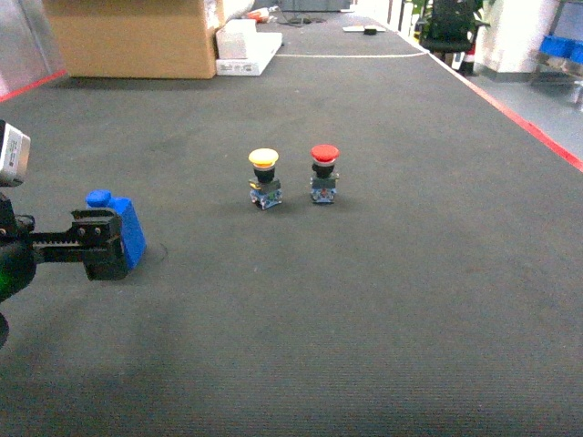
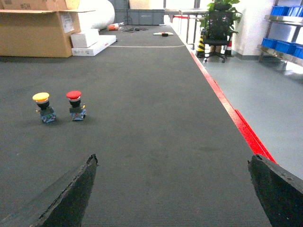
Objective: Pick blue part to blue bin on bottom shelf
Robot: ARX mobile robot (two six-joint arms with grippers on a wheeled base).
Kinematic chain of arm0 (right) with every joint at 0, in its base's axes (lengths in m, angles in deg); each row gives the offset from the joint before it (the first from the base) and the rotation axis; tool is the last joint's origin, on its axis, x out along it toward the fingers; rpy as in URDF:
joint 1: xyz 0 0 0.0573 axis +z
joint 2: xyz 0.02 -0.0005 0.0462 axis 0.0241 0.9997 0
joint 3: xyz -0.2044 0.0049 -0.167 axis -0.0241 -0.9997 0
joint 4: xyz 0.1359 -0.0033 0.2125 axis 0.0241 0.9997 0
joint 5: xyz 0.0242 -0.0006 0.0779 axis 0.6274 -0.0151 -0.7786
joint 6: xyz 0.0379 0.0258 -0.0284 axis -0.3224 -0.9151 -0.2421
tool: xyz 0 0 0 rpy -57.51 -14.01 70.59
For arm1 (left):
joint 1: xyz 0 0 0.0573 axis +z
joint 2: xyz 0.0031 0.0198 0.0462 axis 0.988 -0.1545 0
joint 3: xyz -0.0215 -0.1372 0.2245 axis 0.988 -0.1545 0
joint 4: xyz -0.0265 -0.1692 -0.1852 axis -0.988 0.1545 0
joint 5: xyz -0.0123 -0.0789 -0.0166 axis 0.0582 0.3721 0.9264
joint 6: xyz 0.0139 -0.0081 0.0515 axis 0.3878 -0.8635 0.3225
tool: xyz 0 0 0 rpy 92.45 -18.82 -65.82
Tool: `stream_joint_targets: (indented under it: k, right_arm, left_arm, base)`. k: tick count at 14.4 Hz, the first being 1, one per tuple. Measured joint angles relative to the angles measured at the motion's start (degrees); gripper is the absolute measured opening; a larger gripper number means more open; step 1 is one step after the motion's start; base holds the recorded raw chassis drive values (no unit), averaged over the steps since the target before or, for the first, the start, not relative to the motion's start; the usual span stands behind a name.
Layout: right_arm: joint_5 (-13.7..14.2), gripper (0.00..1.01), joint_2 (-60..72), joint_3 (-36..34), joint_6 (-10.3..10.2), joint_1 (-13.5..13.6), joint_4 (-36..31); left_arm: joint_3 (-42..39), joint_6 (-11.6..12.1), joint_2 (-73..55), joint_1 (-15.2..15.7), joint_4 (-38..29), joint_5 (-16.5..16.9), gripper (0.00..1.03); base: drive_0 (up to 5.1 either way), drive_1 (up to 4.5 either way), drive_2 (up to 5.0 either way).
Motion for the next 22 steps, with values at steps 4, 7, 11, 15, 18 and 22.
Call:
stream_joint_targets:
  k: [4, 7, 11, 15, 18, 22]
  right_arm:
    - [0.0, 0.98, 0.0, 0.0, 0.0, 0.0, 0.0]
    - [0.0, 0.98, 0.0, 0.0, 0.0, 0.0, 0.0]
    - [0.0, 0.98, 0.0, 0.0, 0.0, 0.0, 0.0]
    - [0.0, 0.98, 0.0, 0.0, 0.0, 0.0, 0.0]
    - [0.0, 0.98, 0.0, 0.0, 0.0, 0.0, 0.0]
    - [0.0, 0.98, 0.0, 0.0, 0.0, 0.0, 0.0]
  left_arm:
    - [5.6, 0.2, -5.8, 0.1, 1.4, 1.2, 0.98]
    - [8.7, 0.3, -9.2, 0.6, 2.3, 1.6, 0.98]
    - [12.6, 0.1, -12.7, 1.3, 2.8, 1.6, 0.98]
    - [16.9, 0.3, -15.8, 1.8, 3.9, 2.6, 0.92]
    - [16.0, 1.7, -16.0, 1.6, 1.4, 3.7, 0.45]
    - [3.2, 2.7, -4.9, 0.4, -1.7, 2.4, 0.45]
  base:
    - [0.0, 0.0, 0.0]
    - [0.0, 0.0, 0.0]
    - [0.0, 0.0, 0.0]
    - [0.0, 0.0, 0.0]
    - [0.0, 0.0, 0.0]
    - [0.0, 0.0, 0.0]
